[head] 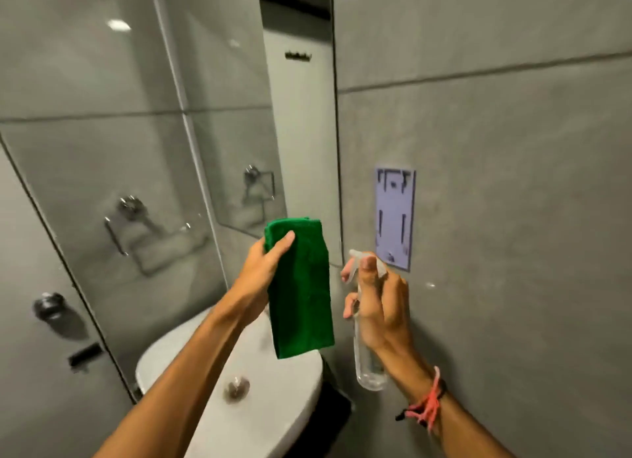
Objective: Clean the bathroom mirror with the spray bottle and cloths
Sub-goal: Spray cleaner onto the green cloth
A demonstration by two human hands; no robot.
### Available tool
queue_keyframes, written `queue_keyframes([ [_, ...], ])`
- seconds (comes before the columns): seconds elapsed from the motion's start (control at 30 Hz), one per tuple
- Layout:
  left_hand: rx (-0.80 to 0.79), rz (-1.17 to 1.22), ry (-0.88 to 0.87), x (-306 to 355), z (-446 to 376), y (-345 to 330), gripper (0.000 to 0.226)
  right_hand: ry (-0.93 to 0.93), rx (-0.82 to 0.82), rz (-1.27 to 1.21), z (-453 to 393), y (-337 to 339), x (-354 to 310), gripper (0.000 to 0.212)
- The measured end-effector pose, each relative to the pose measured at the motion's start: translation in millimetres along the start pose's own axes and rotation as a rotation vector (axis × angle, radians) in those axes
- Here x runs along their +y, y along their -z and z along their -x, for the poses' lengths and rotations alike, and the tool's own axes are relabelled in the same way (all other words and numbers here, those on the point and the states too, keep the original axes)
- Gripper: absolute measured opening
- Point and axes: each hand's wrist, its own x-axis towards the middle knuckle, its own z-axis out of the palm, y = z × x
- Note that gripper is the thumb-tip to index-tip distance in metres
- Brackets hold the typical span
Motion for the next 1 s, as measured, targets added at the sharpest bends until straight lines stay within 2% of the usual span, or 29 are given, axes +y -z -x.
queue_keyframes([
  [0.07,-0.053,0.053,-0.075,65.8,-12.0,5.3,0.027,0.07,-0.01,0.005,-37.5,-16.8,-43.4,0.065],
  [0.2,-0.118,0.025,-0.167,150.1,-30.3,11.7,0.037,0.199,0.05,0.025,-96.3,-35.1,-103.1,0.072],
  [0.37,-0.145,0.023,-0.229,200.5,-39.3,12.2,0.041,0.262,0.058,0.183,-132.5,-40.4,-143.7,0.096],
  [0.5,-0.148,0.033,-0.253,214.5,-40.0,11.3,0.036,0.33,0.031,0.22,-131.0,-36.6,-148.4,0.089],
  [0.63,-0.117,0.084,-0.245,214.1,-39.5,11.2,0.033,0.3,-0.079,0.314,-116.8,-28.0,-138.0,0.097],
  [0.87,-0.093,0.135,-0.202,197.7,-36.3,-2.4,0.033,0.288,-0.116,0.398,-81.6,-4.0,-99.6,0.095],
  [1.0,-0.086,0.147,-0.161,182.3,-34.4,-17.8,0.033,0.239,-0.118,0.389,-61.3,12.5,-77.6,0.078],
])
